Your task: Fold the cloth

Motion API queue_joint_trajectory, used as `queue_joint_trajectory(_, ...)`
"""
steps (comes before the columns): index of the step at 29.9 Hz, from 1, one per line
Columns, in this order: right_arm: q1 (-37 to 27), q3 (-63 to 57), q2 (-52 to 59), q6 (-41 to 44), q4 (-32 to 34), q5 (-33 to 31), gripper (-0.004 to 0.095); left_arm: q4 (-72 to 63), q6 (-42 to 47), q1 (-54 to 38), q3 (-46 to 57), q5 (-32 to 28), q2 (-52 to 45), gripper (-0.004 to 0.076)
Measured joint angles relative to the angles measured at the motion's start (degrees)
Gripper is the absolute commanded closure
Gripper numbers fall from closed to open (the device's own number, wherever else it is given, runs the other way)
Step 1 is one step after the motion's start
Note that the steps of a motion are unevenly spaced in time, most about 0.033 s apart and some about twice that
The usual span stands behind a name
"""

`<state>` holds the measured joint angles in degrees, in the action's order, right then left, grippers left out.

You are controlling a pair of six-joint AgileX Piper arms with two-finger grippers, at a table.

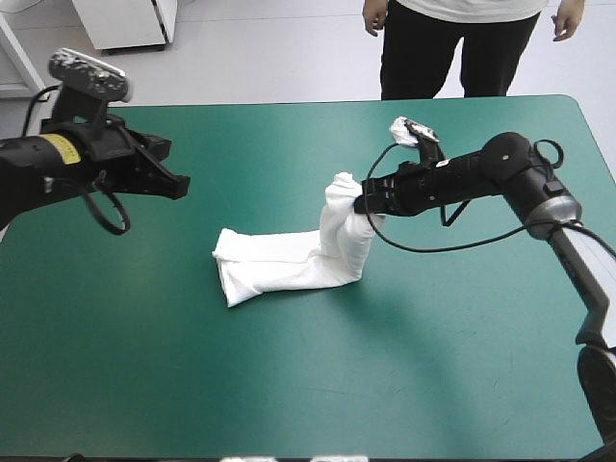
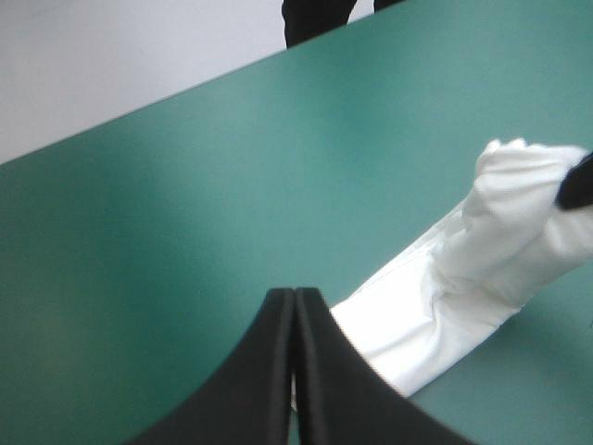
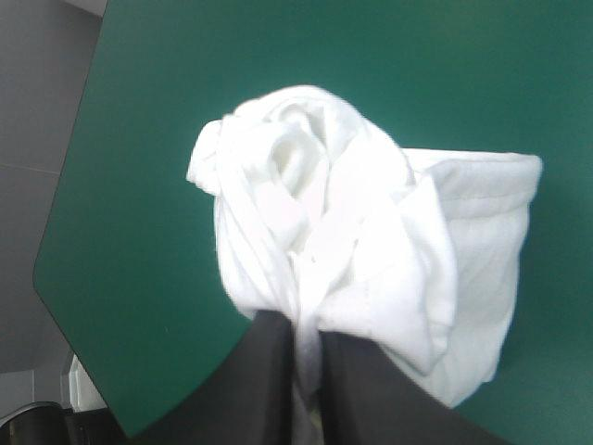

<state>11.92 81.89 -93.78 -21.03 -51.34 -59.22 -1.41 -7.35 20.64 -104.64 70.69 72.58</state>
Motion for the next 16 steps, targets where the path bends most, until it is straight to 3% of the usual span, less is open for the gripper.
queue_joint_trajectory(13, 12.9, 0.7, -9.0, -4.5, -7.4, 8.1, 0.0921, 0.1, 1.3, 0.0, -0.1, 0.8, -7.3, 0.0734)
queue_joint_trajectory(16, 15.1, 3.6, -12.7, -6.9, -9.4, 8.3, 0.0836, 0.1, 1.3, 0.0, -0.1, 0.8, -7.5, 0.0734)
